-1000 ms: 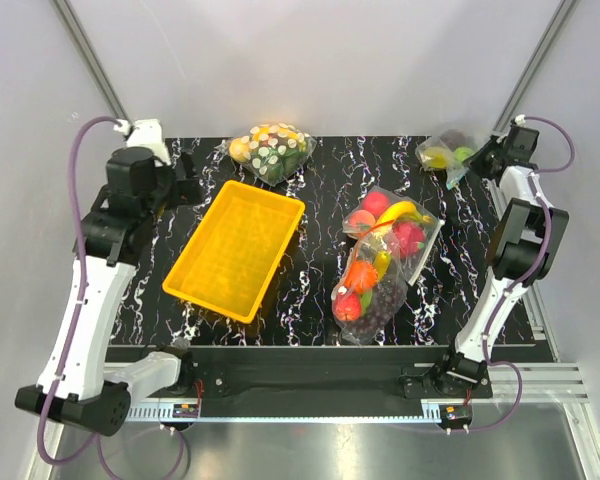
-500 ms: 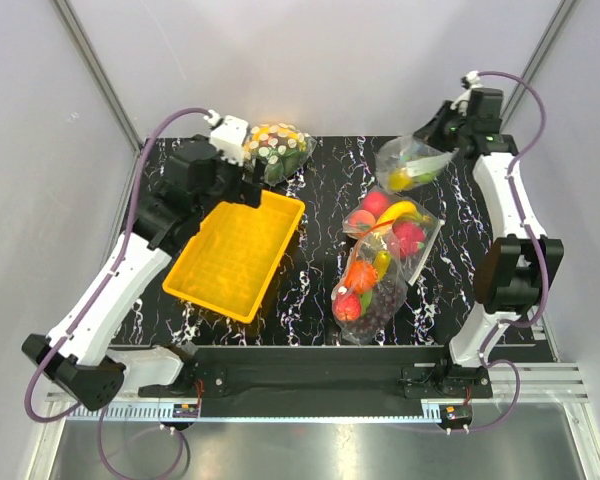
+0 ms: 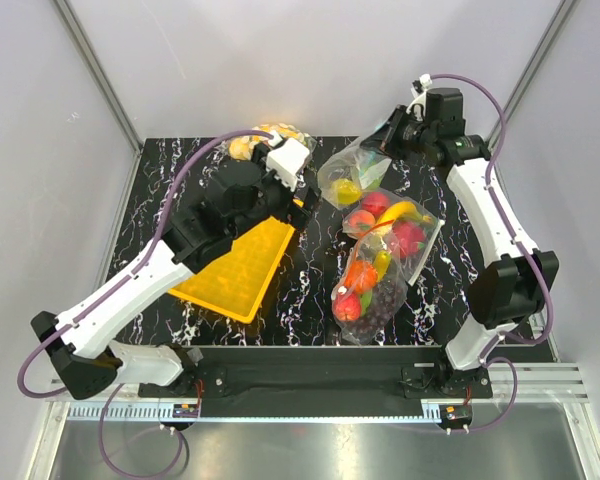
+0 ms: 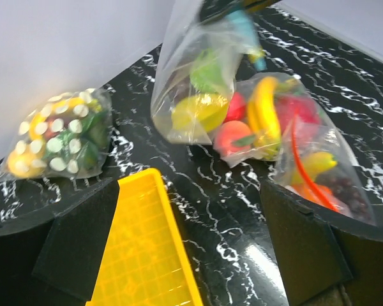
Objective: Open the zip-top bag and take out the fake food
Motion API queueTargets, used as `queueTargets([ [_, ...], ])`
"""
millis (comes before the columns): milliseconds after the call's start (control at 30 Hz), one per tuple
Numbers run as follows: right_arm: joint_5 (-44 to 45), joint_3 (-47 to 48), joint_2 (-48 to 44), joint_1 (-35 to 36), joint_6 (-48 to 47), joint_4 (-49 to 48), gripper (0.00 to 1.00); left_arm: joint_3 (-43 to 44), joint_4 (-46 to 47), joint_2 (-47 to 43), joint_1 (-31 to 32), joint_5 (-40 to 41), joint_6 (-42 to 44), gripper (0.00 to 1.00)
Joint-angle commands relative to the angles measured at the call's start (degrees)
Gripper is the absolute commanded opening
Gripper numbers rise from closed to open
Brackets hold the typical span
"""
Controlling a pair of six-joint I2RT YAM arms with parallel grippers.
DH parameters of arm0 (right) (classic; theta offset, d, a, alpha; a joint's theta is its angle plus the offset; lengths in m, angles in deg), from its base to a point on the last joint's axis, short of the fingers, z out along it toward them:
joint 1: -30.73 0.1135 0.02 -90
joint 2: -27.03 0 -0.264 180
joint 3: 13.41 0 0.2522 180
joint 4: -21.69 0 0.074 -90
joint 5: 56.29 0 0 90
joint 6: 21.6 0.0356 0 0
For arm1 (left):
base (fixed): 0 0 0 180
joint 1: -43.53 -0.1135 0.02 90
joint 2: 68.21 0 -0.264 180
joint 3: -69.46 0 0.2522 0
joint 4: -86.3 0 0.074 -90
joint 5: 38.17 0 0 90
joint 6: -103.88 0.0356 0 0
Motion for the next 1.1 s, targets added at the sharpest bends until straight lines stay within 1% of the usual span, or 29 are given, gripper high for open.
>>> queueTargets([
  [0,-4.2,1.4,-3.8,2.3,5.9,-1.6,0.00,-1.5,5.8,0.0,2.7,0.0,1.1,0.99],
  [233,-9.3,1.8,-5.2,3.6,13.3,-3.4,0.00,-3.4,10.2,1.5,8.0,1.6,0.8,0.99],
  [467,-14.6,2.7,-6.4,4.4,17.5,-2.0,0.00,-3.0,14.1,4.5,8.7,7.0,4.4,0.99],
  [633,-17.0,2.1,-7.6,5.2,18.2,-0.2,0.00,-2.8,16.2,7.0,8.7,9.8,6.5,0.99],
  [767,-18.6,1.4,-8.9,5.8,16.8,2.9,0.00,-3.0,17.9,7.7,8.7,12.4,6.5,0.99],
  [1000,-20.2,-2.0,-11.3,6.1,12.6,9.8,0.00,-4.8,20.3,7.2,8.7,12.0,5.6,0.99],
  [1067,-20.8,-3.3,-12.0,6.2,11.6,11.2,0.00,-5.2,20.3,7.3,8.7,9.9,5.5,0.83],
])
